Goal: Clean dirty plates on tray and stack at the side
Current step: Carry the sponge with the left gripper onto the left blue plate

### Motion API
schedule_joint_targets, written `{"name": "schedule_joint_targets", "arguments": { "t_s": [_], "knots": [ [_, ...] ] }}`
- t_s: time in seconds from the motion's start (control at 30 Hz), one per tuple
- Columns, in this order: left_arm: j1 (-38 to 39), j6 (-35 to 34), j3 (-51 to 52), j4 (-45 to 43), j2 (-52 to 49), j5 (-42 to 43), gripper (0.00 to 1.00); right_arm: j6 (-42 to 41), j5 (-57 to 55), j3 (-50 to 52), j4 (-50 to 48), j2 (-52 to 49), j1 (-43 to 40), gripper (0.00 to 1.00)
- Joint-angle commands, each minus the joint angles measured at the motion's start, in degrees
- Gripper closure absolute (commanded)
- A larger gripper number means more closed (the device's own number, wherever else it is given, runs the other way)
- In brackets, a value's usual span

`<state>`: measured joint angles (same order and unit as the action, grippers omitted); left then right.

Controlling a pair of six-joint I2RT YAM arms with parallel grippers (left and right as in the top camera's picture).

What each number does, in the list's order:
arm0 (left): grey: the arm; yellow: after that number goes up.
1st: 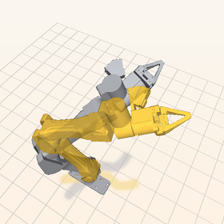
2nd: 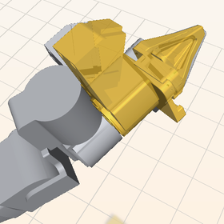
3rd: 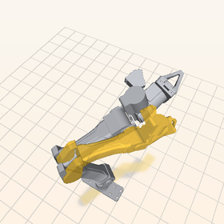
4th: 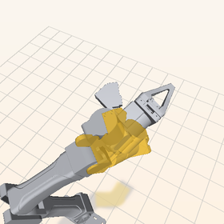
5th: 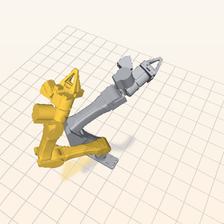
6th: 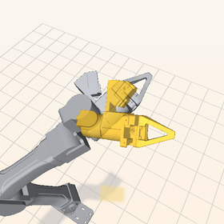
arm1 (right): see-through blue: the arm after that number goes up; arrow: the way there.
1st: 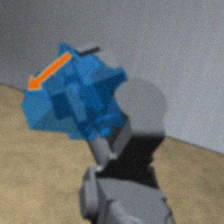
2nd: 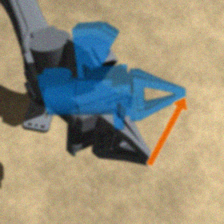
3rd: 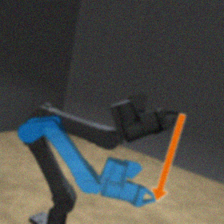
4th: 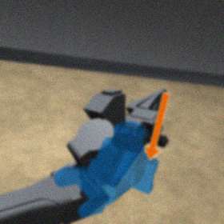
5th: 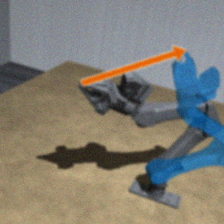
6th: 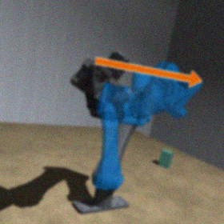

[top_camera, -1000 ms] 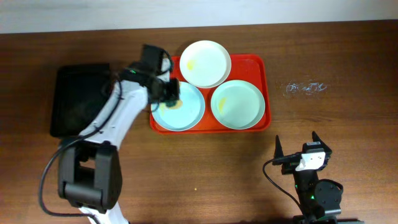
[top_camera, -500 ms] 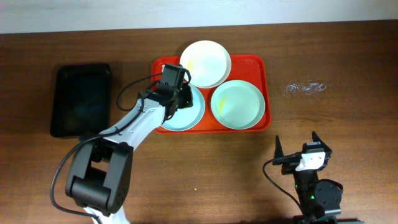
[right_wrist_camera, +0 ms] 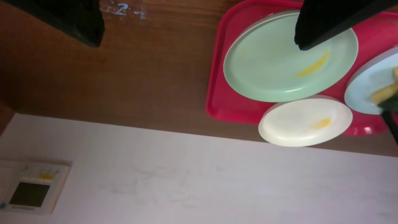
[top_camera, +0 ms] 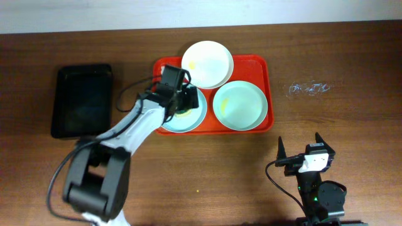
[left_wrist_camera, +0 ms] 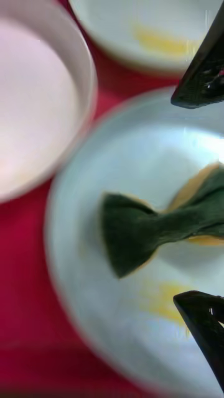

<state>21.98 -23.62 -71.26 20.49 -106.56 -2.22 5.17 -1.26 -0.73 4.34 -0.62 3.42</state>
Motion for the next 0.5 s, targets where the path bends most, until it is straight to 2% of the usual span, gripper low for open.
{"name": "schedule_joint_targets", "arguments": {
  "t_s": [0.0,0.07,0.27,0.47],
  "knots": [
    [-1.0,0.3,-1.0,2.3,11.5,-0.6,0.06,0.4,-0.3,0.4,0.3,0.4,0.3,0.01],
    [-1.2,0.3,-1.0,4.7,15.6,-0.6,0.0,0.4,-0.3,0.4,0.3,0.4,0.3,0.01],
    [-1.2,0.3,-1.0,18.8,19.3,-0.6,0.01,0.4,-0.3,0.4,0.3,0.4,0.3,0.01],
    [-1.2,0.3,-1.0,25.0,19.3,-0.6,0.01,0.4,-0.3,0.4,0.3,0.4,0.3,0.01]
  ]
}}
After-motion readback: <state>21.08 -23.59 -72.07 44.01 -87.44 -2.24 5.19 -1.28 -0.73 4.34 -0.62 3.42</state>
